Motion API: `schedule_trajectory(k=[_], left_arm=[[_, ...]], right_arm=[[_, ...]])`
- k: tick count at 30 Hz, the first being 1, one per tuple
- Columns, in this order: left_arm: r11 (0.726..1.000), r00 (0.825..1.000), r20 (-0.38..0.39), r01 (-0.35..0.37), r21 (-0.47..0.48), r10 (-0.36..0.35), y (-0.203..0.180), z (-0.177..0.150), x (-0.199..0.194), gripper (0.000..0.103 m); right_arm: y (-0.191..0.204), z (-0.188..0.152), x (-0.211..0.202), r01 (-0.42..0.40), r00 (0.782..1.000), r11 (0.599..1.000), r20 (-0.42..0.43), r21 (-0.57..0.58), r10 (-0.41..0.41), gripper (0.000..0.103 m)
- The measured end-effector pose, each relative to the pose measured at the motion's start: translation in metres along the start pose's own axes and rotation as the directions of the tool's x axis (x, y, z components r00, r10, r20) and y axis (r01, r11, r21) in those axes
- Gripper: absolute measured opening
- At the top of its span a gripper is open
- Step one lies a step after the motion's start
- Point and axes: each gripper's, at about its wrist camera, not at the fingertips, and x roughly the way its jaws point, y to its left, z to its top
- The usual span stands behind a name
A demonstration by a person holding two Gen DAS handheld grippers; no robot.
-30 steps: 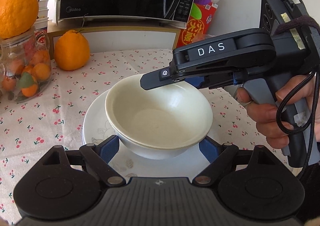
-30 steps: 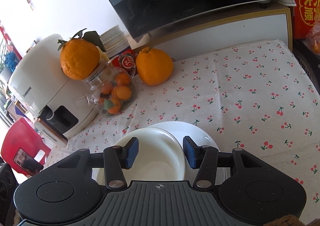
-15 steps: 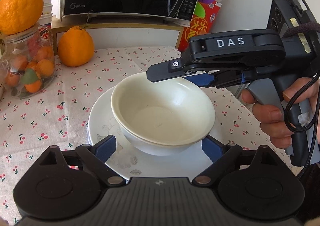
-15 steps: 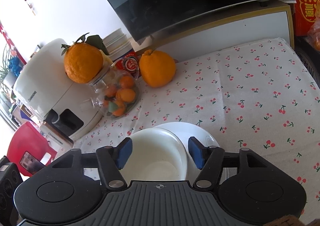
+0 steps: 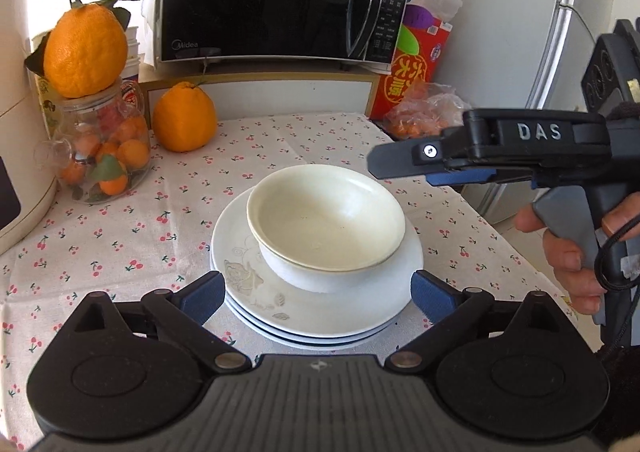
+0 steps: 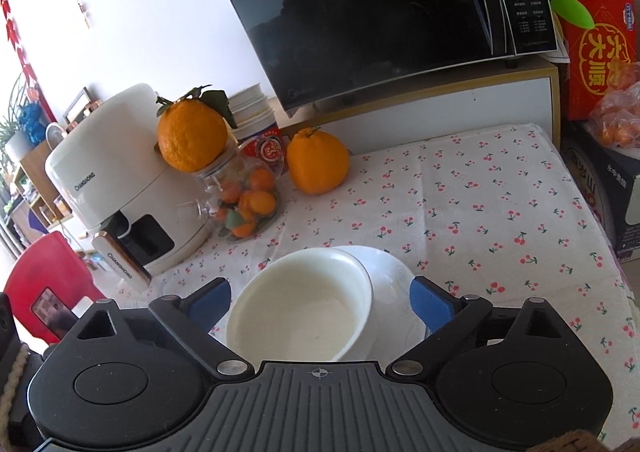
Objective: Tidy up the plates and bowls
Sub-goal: 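Withdraw both tools back from the plate and bowl stack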
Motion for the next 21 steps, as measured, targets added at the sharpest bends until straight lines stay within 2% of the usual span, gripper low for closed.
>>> schedule_trajectory(k=[4, 6, 9, 11, 15, 21], left_arm=[[0.996, 0.998, -0.027, -0.050, -0.069, 0.049, 0.002, 0.001, -0.008, 0.102], [0.990, 0.993, -0.051, -0.107, -0.087, 0.103, 0.001, 0.001, -0.012, 0.102], [0.972, 0.973, -0.065, -0.226, -0.058, 0.222, -0.004, 0.002, -0.017, 0.102], [0.960, 0.960, -0.076, -0.273, -0.066, 0.268, -0.003, 0.003, -0.021, 0.103], [0.945, 0.946, -0.117, -0.313, -0.097, 0.301, -0.001, 0.003, -0.025, 0.103], [0.927, 0.929, -0.157, -0.355, -0.122, 0.335, -0.001, 0.002, -0.025, 0.103]], right_arm=[[0.006, -0.012, -0.020, 0.039, 0.999, 0.999, 0.016, -0.027, -0.039, 0.101], [0.007, -0.017, -0.028, 0.066, 0.998, 0.998, 0.011, -0.012, -0.066, 0.103], [0.007, -0.026, -0.038, 0.131, 0.991, 0.991, -0.030, 0.024, -0.130, 0.103], [0.007, -0.032, -0.041, 0.176, 0.983, 0.984, -0.054, 0.038, -0.173, 0.103], [0.009, -0.041, -0.044, 0.211, 0.975, 0.977, -0.079, 0.032, -0.208, 0.103], [0.018, -0.048, -0.044, 0.245, 0.966, 0.969, -0.071, -0.038, -0.247, 0.103]])
